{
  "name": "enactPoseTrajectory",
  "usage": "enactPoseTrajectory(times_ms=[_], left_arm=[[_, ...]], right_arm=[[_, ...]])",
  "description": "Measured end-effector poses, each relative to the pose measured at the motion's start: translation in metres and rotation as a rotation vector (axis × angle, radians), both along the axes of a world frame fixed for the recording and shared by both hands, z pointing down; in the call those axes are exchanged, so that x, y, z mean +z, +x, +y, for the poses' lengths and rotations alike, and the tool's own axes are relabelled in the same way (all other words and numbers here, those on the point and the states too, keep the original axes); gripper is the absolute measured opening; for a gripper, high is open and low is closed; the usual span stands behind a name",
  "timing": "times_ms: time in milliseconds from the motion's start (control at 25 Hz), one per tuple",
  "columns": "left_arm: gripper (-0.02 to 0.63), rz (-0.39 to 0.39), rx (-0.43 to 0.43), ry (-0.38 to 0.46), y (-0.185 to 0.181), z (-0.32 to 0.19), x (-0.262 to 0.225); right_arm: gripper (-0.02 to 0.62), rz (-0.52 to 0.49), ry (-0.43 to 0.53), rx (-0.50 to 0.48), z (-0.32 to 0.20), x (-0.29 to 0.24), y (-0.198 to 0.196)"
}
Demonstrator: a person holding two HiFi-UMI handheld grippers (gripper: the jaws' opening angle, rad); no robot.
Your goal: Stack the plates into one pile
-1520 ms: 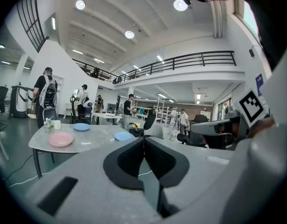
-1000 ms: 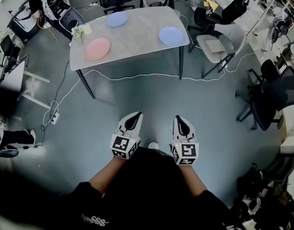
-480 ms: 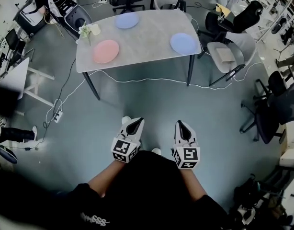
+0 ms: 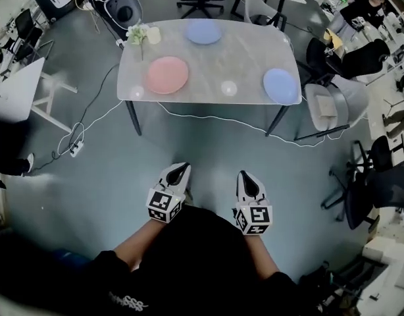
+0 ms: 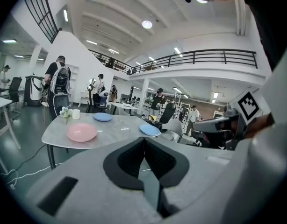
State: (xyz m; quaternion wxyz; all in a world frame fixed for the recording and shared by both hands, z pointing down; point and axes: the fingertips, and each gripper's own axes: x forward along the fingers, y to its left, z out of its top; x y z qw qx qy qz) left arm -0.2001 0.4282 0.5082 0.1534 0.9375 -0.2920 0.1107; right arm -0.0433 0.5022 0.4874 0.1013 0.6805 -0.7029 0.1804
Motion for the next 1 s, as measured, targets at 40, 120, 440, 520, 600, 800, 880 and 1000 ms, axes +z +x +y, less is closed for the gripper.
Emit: enactPoseTrajectory(times_ms=[40, 120, 440, 520, 600, 800, 880, 1000], left_arm=[[0.017, 0.003, -0.008, -0.009, -0.005, -0.015, 0.001], [0.017, 0.016, -0.022, -0.022, -0.019, -0.045, 0.001], [0.017, 0.059, -0.099, -0.046, -0.080, -0.158, 0.004], [0.017, 0.073, -0.124, -0.055, -0.096, -0.186, 0.003], [0.017, 0.080, -0.139, -0.046, -0.113, -0.209, 0.000], [0.017, 0.079, -0.193, -0.037, -0.161, -0.249, 0.007], [0.017, 0.076, -0.213, -0.042, -0.173, -0.256, 0.008], [0.017, 0.064, -0.221, -0.063, -0.181, -0.262, 0.012]], right_arm=[[0.014, -0.001, -0.013, 0.001, -0.016, 0.000, -0.001], [0.014, -0.004, -0.035, 0.007, -0.048, 0.001, -0.007], [0.014, 0.015, -0.080, -0.057, -0.177, -0.002, -0.062], [0.014, 0.021, -0.096, -0.071, -0.204, -0.001, -0.074], [0.014, 0.015, -0.103, -0.080, -0.226, 0.000, -0.086], [0.014, -0.003, -0.113, -0.131, -0.262, 0.012, -0.129], [0.014, -0.013, -0.120, -0.153, -0.272, 0.016, -0.139], [0.014, -0.030, -0.130, -0.162, -0.286, 0.021, -0.147]])
